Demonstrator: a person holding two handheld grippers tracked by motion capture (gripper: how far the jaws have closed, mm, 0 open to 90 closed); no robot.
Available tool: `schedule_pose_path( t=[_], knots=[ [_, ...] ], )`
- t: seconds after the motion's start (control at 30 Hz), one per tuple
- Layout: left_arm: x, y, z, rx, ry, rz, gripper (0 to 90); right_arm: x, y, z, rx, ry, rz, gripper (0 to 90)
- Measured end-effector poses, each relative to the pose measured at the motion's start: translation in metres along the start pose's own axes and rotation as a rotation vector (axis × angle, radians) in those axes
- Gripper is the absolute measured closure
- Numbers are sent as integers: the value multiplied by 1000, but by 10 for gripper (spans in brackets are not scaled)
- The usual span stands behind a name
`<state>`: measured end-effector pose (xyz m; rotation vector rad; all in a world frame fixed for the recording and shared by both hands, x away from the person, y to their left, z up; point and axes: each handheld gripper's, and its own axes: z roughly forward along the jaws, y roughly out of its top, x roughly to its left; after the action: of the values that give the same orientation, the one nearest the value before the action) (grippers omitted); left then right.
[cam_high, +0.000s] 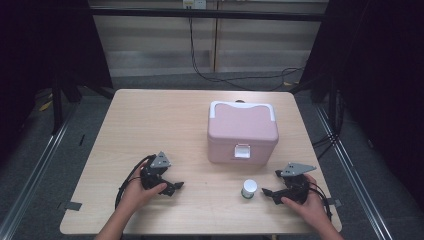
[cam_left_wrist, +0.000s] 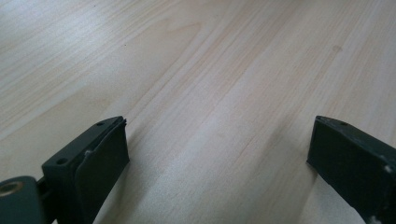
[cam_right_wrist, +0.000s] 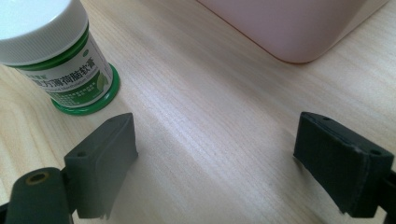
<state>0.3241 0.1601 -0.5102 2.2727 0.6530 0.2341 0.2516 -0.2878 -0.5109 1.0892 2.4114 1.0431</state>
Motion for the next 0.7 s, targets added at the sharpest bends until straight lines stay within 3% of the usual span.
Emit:
schedule_pose_path(
  t=[0.27, 0.37, 0.43, 0.53, 0.7],
  knots=[
    [0, 0, 0, 1, 0, 1, 46, -1, 0, -3, 11, -6, 34, 137],
    [0, 0, 0, 0, 0, 1, 46, -7, 9, -12, 87, 21, 169, 179],
    [0, 0, 0, 1, 0, 1, 46, -13, 16, -17, 82, 36, 220, 188],
    [0, 0, 0, 0, 0, 1, 46, -19, 32, -28, 130, 3, 196, 199],
    [0, 0, 0, 1, 0, 1, 46, -34, 62, -45, 151, 9, 232, 199]
  ],
)
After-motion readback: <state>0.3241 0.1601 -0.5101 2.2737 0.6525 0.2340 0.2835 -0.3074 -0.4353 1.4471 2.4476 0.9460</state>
